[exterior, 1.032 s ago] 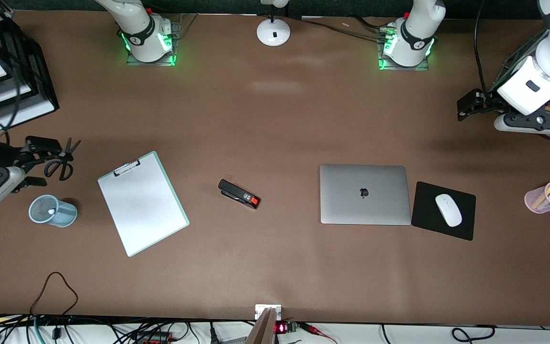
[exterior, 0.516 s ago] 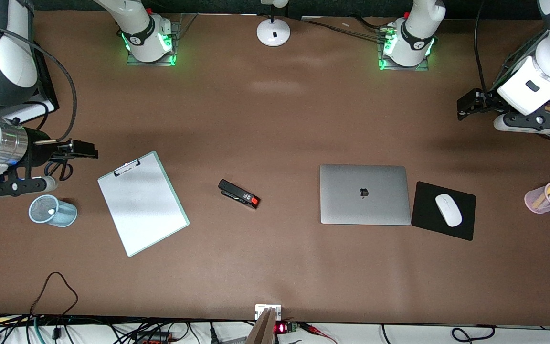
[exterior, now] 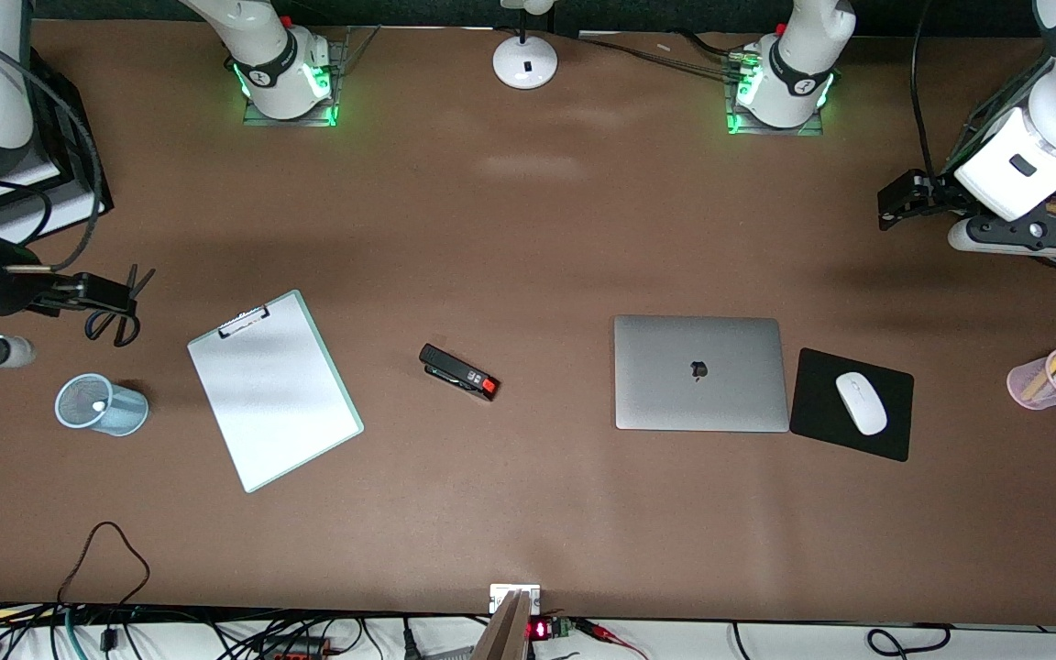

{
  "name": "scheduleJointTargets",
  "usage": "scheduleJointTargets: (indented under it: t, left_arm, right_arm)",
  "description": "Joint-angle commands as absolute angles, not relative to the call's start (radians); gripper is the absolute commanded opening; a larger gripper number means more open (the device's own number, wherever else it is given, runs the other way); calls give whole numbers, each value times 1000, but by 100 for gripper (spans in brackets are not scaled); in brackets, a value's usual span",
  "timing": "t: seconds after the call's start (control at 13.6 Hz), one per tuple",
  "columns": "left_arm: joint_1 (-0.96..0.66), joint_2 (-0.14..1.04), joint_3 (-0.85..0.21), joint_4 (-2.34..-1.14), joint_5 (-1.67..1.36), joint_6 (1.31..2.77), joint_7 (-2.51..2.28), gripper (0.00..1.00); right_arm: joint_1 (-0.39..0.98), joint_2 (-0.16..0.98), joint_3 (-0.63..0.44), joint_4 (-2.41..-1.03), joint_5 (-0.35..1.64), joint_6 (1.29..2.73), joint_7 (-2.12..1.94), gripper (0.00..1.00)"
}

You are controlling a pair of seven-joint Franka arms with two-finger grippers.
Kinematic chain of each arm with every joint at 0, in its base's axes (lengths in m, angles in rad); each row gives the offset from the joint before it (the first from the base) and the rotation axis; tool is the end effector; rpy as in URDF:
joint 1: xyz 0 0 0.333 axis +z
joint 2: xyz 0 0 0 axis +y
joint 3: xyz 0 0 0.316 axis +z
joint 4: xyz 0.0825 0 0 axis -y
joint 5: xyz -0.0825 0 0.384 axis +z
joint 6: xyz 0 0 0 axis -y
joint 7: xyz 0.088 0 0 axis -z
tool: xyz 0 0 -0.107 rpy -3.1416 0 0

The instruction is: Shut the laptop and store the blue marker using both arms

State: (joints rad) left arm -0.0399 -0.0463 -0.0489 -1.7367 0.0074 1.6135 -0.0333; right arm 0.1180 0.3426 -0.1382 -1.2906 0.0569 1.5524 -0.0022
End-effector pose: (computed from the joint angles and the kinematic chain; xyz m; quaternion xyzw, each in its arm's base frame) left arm 0.5363 -0.0475 0.5751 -0.9989 0.0280 0.0381 0.0072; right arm 0.6508 0.0082 0.5492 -0.9992 0.0065 0.0388 0.0056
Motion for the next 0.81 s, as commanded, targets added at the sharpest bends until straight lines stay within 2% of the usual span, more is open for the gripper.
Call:
scheduleJointTargets:
  t: [0.0, 0.22, 0.74]
  left_arm:
    - [-46, -40, -40, -1718, 2, 1594, -25, 100]
    - [-45, -40, -40, -1718, 2, 1595, -25, 100]
    - [-44, -40, -40, -1717, 2, 1594, -25, 100]
  right_arm:
    - [120, 273, -123, -1408, 38, 1623, 26, 100]
    - [112, 226, -54, -1476, -50, 1660, 25, 100]
    - [83, 177, -58, -1495, -43, 1620, 9, 100]
